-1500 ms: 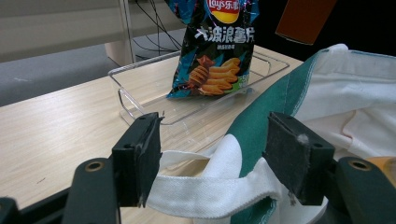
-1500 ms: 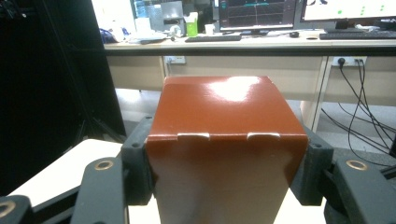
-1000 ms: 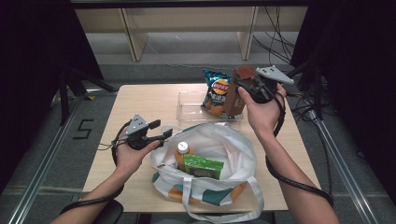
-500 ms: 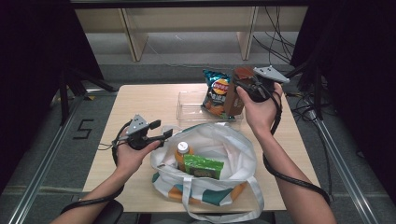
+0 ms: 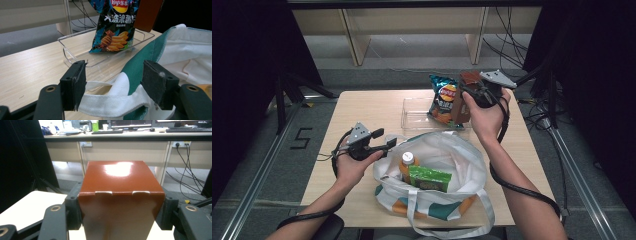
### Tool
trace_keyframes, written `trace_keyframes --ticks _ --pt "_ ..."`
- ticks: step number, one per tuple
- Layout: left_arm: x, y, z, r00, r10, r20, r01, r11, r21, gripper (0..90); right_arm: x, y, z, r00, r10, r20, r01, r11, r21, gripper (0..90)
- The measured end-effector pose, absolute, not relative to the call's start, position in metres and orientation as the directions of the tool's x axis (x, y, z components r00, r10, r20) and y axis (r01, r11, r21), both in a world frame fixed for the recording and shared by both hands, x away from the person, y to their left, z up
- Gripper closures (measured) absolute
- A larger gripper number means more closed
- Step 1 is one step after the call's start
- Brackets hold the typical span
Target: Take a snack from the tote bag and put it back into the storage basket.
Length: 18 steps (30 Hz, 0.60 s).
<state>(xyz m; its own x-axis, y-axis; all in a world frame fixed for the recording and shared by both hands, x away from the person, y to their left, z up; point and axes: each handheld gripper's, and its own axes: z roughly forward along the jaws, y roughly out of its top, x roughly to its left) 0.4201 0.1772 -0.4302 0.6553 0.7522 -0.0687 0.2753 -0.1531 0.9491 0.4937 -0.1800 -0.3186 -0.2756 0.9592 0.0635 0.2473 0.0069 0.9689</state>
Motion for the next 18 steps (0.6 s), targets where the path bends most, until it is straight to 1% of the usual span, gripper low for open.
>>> trace_keyframes --ticks 1,3,8,11,12,13,18 --pt "0.420 0.177 -0.430 0.656 0.751 -0.071 0.274 -0.149 0.950 35.5 0.494 -0.178 -0.319 -0.265 0.961 0.084 0.257 -0.014 0.966 39.2" --pt "0.420 0.177 -0.430 0.658 0.750 -0.070 0.273 -0.151 0.950 35.5 0.495 -0.178 -0.320 -0.265 0.961 0.076 0.255 -0.006 0.967 39.2" --pt "0.420 0.177 -0.431 0.657 0.751 -0.073 0.275 -0.149 0.950 35.5 0.497 -0.177 -0.323 -0.255 0.962 0.093 0.270 -0.022 0.963 39.1" --pt "0.420 0.177 -0.430 0.653 0.754 -0.068 0.277 -0.154 0.948 35.5 0.500 -0.178 -0.326 -0.257 0.964 0.067 0.263 0.003 0.965 39.1" --pt "0.420 0.177 -0.430 0.655 0.753 -0.066 0.275 -0.156 0.949 35.5 0.500 -0.177 -0.327 -0.249 0.964 0.088 0.271 -0.018 0.962 39.2" --pt "0.420 0.177 -0.430 0.655 0.753 -0.066 0.275 -0.157 0.949 35.5 0.500 -0.178 -0.328 -0.251 0.965 0.079 0.269 -0.009 0.963 39.2" --pt "0.420 0.177 -0.431 0.659 0.749 -0.070 0.273 -0.151 0.950 35.5 0.503 -0.178 -0.331 -0.243 0.965 0.095 0.282 -0.024 0.959 39.2"
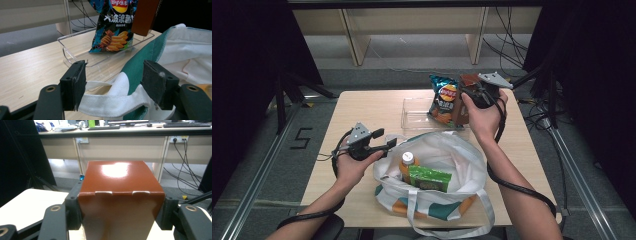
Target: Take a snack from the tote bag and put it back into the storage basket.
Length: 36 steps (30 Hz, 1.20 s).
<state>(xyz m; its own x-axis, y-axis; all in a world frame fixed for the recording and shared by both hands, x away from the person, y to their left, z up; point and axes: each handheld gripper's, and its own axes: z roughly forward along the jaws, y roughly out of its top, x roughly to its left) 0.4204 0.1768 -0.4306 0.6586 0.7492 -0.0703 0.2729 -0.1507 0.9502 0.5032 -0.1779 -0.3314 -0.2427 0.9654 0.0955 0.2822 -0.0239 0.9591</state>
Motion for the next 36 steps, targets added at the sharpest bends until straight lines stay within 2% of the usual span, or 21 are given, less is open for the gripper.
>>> trace_keyframes --ticks 19,36 --pt "0.420 0.177 -0.431 0.658 0.750 -0.066 0.276 -0.158 0.948 35.4 0.510 -0.178 -0.341 -0.225 0.972 0.060 0.284 0.006 0.959 39.2" --pt "0.420 0.177 -0.430 0.658 0.750 -0.066 0.275 -0.157 0.949 35.5 0.515 -0.179 -0.345 -0.172 0.980 0.098 0.301 -0.042 0.953 39.2"
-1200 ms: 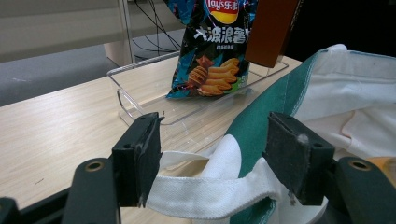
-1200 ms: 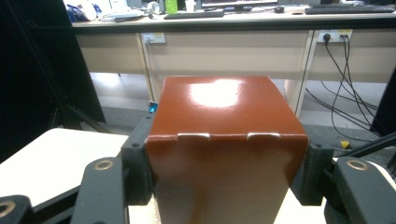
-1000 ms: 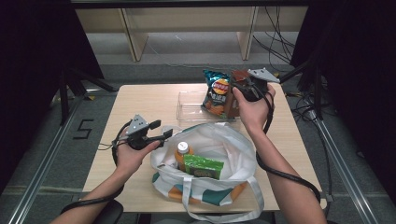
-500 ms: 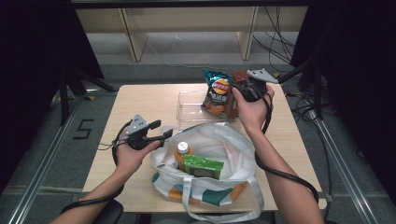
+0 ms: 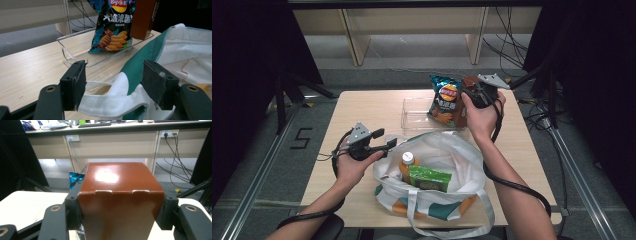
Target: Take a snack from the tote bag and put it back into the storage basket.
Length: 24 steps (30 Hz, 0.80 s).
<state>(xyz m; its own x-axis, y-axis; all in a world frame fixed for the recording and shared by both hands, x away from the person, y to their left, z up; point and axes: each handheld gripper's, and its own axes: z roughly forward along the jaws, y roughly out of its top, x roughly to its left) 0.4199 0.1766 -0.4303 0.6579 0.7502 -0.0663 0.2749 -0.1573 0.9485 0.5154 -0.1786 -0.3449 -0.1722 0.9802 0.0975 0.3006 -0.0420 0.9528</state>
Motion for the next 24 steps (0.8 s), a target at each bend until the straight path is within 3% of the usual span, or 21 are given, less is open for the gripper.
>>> trace_keyframes --ticks 24 --pt "0.420 0.176 -0.431 0.659 0.749 -0.068 0.277 -0.157 0.948 35.5 0.522 -0.175 -0.372 -0.146 0.986 0.078 0.374 -0.018 0.927 38.8"
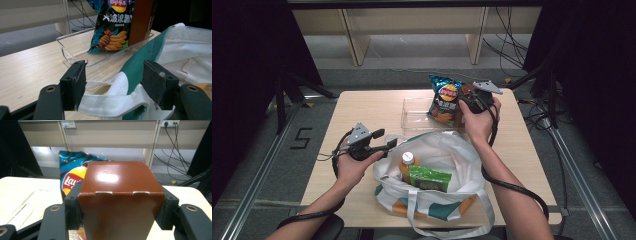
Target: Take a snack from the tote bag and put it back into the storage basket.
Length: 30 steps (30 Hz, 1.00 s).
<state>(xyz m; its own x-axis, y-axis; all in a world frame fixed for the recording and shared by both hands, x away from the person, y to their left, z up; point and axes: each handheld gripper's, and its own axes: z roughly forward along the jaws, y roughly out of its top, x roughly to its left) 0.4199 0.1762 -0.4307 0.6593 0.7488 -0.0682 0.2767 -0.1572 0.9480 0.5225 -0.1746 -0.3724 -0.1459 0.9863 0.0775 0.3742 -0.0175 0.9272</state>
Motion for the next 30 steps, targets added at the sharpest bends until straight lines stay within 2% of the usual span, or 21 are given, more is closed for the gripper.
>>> trace_keyframes --ticks 11,26,27,30 --pt "0.420 0.177 -0.430 0.659 0.749 -0.066 0.275 -0.158 0.948 35.5 0.523 -0.176 -0.378 -0.143 0.985 0.096 0.395 -0.033 0.918 38.7" --pt "0.420 0.176 -0.430 0.660 0.749 -0.065 0.274 -0.159 0.949 35.5 0.526 -0.178 -0.392 -0.177 0.983 0.055 0.434 0.028 0.901 38.5" --pt "0.420 0.176 -0.430 0.659 0.749 -0.065 0.274 -0.159 0.948 35.5 0.525 -0.176 -0.393 -0.166 0.983 0.079 0.431 0.000 0.902 38.5" --pt "0.420 0.176 -0.431 0.659 0.749 -0.066 0.276 -0.159 0.948 35.5 0.525 -0.175 -0.393 -0.166 0.984 0.067 0.430 0.011 0.903 38.1"
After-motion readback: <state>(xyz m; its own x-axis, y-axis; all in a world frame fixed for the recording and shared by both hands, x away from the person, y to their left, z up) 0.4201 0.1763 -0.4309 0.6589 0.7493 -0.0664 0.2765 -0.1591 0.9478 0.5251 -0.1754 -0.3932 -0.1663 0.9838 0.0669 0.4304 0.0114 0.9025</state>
